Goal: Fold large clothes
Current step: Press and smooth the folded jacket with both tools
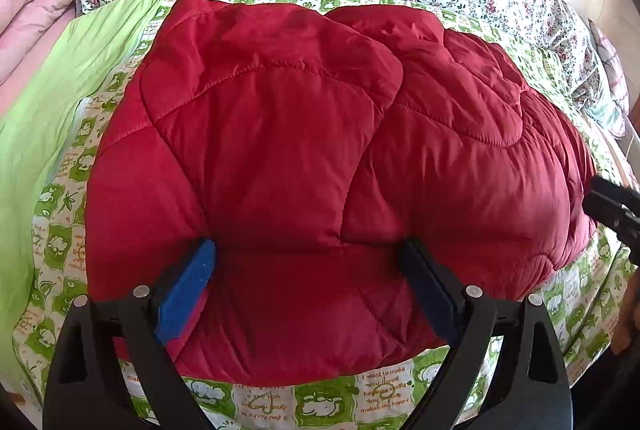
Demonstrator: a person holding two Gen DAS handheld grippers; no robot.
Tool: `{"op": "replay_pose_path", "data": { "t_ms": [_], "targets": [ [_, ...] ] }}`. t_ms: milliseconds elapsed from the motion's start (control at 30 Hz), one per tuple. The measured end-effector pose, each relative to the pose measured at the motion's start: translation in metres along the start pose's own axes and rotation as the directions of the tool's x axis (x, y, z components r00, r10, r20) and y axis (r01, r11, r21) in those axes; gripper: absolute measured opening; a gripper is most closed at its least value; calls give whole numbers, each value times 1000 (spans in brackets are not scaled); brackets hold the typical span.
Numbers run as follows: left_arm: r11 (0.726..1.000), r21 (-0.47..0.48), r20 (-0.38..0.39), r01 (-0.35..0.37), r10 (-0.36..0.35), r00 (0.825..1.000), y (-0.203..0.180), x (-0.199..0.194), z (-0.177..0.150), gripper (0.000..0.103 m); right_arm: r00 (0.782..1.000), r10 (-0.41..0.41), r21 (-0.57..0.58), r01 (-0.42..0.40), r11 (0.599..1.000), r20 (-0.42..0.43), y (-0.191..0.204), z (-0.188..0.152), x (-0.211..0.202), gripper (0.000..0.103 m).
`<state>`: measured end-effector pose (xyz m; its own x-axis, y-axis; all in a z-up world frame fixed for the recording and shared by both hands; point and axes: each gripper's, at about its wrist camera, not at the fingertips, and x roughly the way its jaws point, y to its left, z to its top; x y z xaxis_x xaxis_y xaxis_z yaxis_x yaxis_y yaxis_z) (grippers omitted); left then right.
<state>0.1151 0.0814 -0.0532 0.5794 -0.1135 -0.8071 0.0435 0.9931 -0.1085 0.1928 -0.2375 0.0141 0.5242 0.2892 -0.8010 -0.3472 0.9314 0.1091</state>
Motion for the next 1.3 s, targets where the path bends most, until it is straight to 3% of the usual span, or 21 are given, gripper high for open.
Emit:
{"op": "replay_pose_path", "data": {
  "t_ms": [100,167,267,400,600,800,900,1000,1167,1300],
  "targets": [
    [1000,-1,-1,-5,5,1000,-1,0,0,94,999,-39,-49,38,998,-20,7,6,9,86],
    [1000,2,-1,-4,4,1000,-2,0,0,94,994,-43,-28,41,999,-97,1,3,33,90],
    [1000,5,-1,-11,11,1000,-4,-4,-1,94,994,-51,-21,49,999,-94,-6,0,49,96],
    [1000,1,9,-12,12,1000,-4,-15,-3,93,995,-36,-10,35,999,-96,-10,0,51,97],
    [999,-18,55,32,-31,998,-4,-39,-5,93,997,-29,-4,28,1000,-77,-12,-6,49,97],
    [1000,-1,-6,-9,9,1000,-1,-8,-4,94,997,-22,15,23,1000,-76,-11,-5,41,94],
    [1000,5,-5,-16,16,1000,-3,-5,0,95,1000,23,27,-22,999,-18,-5,2,18,85],
    [1000,0,-9,-14,14,1000,-2,-3,3,96,999,37,3,-37,999,23,2,14,9,85],
    [1000,5,-10,-15,15,1000,-3,-2,4,96,997,-7,-1,6,1000,-71,-1,24,52,89],
    [1000,7,-9,-22,22,1000,-6,1,4,99,997,3,29,-1,1000,-81,-13,25,72,93]
  ]
}}
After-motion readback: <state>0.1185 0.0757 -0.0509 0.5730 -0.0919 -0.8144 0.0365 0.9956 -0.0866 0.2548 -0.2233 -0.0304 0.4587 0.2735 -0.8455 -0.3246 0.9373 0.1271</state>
